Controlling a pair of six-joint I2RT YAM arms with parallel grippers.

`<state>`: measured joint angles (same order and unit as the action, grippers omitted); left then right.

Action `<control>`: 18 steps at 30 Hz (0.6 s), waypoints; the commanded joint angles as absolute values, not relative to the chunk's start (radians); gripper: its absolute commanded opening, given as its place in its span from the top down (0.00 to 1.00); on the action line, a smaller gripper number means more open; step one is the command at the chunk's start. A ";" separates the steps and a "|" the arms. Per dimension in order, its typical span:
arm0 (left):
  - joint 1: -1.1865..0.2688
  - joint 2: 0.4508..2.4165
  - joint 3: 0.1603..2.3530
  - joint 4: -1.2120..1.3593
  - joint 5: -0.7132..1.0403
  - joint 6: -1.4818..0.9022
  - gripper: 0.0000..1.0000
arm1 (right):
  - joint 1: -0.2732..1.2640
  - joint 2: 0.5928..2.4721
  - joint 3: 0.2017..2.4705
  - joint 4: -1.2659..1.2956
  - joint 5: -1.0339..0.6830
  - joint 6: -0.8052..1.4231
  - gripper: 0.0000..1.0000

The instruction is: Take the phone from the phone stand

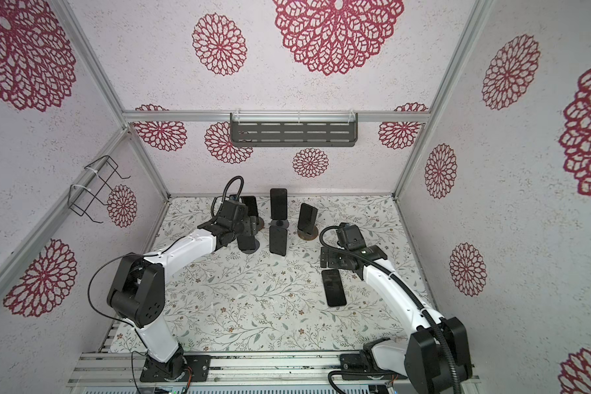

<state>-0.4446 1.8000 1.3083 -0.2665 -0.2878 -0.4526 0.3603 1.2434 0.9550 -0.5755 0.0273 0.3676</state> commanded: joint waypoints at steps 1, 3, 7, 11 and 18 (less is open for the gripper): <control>-0.452 1.835 1.343 -0.264 -0.309 -0.470 0.13 | 0.356 1.214 0.965 -0.591 0.056 0.367 0.01; -0.453 1.839 1.347 -0.267 -0.305 -0.472 0.18 | 0.355 1.210 0.963 -0.589 0.054 0.370 0.01; -0.453 1.845 1.354 -0.281 -0.310 -0.474 0.25 | 0.356 1.206 0.963 -0.591 0.055 0.370 0.01; -0.452 1.837 1.355 -0.293 -0.315 -0.475 0.31 | 0.356 1.202 0.965 -0.595 0.054 0.362 0.01; -0.452 1.791 1.361 -0.333 -0.296 -0.481 0.36 | 0.357 1.166 0.960 -0.570 -0.023 0.310 0.02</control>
<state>-0.4461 1.8385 1.3350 -0.2962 -0.2974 -0.4622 0.3599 1.2190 0.9550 -0.5808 0.0147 0.3492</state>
